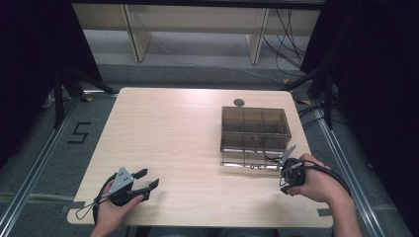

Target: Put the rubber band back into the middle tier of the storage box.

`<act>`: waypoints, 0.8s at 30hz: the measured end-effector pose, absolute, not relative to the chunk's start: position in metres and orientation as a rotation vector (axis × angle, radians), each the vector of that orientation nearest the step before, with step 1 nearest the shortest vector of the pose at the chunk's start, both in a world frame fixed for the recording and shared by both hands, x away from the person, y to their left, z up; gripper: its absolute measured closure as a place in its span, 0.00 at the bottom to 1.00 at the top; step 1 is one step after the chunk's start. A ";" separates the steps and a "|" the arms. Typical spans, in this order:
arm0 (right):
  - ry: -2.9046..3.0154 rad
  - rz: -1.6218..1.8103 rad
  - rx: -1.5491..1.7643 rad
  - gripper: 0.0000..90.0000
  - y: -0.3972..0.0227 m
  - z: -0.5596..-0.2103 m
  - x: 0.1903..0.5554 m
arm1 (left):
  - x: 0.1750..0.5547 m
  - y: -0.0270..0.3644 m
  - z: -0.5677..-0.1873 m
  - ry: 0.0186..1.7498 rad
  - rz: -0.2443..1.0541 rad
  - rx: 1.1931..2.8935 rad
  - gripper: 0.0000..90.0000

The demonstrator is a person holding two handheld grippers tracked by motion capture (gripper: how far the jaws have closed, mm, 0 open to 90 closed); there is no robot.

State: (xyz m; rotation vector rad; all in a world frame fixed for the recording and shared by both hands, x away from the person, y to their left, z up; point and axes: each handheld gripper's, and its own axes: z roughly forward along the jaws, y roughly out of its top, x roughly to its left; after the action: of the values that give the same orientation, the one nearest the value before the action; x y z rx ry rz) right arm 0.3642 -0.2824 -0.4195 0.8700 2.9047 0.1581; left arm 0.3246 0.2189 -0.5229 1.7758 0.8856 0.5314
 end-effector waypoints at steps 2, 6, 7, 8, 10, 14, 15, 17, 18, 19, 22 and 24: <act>2.901 0.165 0.865 0.66 -0.283 -0.421 0.363 | 0.325 0.219 -0.523 0.886 0.531 1.776 0.43; 2.886 0.173 0.895 0.66 -0.284 -0.425 0.355 | 0.324 0.219 -0.523 0.889 0.535 1.782 0.43; 2.887 0.162 0.882 0.66 -0.286 -0.426 0.354 | 0.324 0.219 -0.523 0.889 0.535 1.782 0.43; 2.887 0.162 0.882 0.66 -0.286 -0.426 0.354 | 0.325 0.219 -0.523 0.886 0.532 1.778 0.43; 2.875 0.174 0.895 0.66 -0.288 -0.429 0.350 | 0.325 0.219 -0.523 0.886 0.532 1.778 0.43; 2.870 0.206 0.891 0.65 -0.290 -0.434 0.346 | 0.324 0.219 -0.523 0.888 0.533 1.779 0.43; 2.870 0.206 0.891 0.65 -0.290 -0.434 0.346 | 0.324 0.219 -0.523 0.889 0.536 1.782 0.43; 2.860 0.221 0.913 0.65 -0.290 -0.437 0.343 | 0.325 0.219 -0.522 0.885 0.542 1.788 0.43; 2.847 0.241 0.926 0.65 -0.291 -0.439 0.341 | 0.325 0.219 -0.522 0.885 0.542 1.788 0.43; 2.858 0.255 0.920 0.65 -0.292 -0.441 0.341 | 0.325 0.219 -0.522 0.885 0.543 1.789 0.43; 2.850 0.270 0.935 0.65 -0.294 -0.443 0.338 | 0.325 0.219 -0.522 0.885 0.542 1.789 0.43; 2.840 0.287 0.956 0.65 -0.295 -0.445 0.336 | 0.324 0.219 -0.522 0.891 0.541 1.791 0.43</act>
State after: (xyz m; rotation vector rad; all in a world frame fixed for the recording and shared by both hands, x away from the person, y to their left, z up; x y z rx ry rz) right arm 0.3356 -0.2955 -0.4455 0.9556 2.8404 0.2874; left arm 0.3244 0.2193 -0.5220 1.7906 0.8905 0.5409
